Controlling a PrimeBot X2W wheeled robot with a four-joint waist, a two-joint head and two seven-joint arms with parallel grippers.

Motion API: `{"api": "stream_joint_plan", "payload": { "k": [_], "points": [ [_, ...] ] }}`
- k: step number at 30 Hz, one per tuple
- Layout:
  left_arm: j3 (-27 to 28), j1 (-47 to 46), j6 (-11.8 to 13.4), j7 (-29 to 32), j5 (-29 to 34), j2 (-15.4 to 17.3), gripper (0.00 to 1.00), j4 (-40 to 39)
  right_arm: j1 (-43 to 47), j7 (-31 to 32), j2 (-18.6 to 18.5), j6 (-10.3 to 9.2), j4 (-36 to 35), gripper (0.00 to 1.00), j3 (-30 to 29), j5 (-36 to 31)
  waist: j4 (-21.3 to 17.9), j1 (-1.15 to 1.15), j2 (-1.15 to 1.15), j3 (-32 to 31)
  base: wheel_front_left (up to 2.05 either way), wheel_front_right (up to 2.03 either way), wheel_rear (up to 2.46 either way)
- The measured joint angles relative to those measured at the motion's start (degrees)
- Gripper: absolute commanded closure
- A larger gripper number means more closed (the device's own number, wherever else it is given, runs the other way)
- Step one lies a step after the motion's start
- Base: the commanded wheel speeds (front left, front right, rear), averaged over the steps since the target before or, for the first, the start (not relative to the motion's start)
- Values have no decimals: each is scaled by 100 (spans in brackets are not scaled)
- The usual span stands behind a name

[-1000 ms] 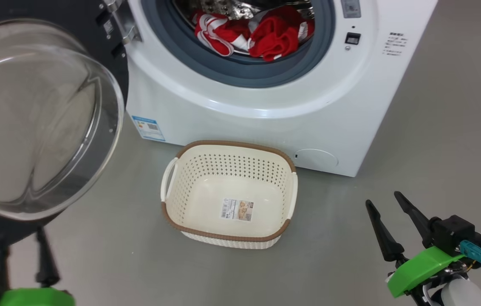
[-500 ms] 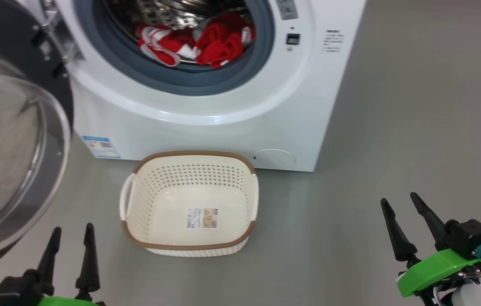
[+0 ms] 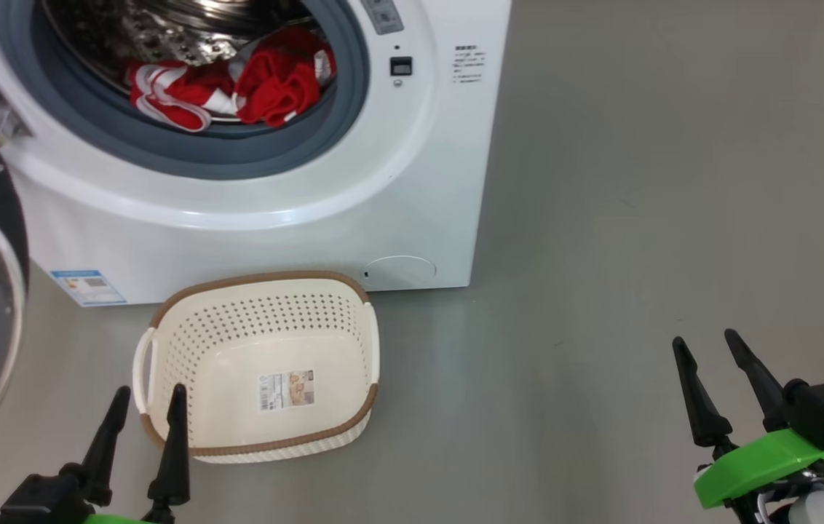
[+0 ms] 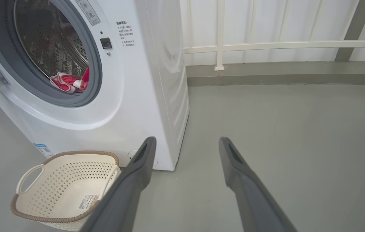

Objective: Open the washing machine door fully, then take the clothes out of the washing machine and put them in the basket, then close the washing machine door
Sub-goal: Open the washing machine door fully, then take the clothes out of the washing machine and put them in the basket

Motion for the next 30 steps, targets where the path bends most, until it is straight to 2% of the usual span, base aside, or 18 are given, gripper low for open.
{"api": "stream_joint_plan", "payload": {
  "k": [9, 24, 30],
  "points": [
    [-68, 51, 0, 0, -85, 10, 0, -88, 121, 1, 44, 0, -16, 0, -63, -36, -161, 0, 0, -48, 0, 0, 0],
    [-63, 51, 0, 0, -102, 27, 0, -136, 121, 0, 56, 0, -23, 0, -59, -37, -23, 0, 0, -8, 1, -1, 0],
    [-43, 49, 0, 0, -102, 62, 0, -158, 120, 1, 58, 0, -43, 0, -43, -38, -11, 0, 0, 89, 71, -71, 0]
  ]
}}
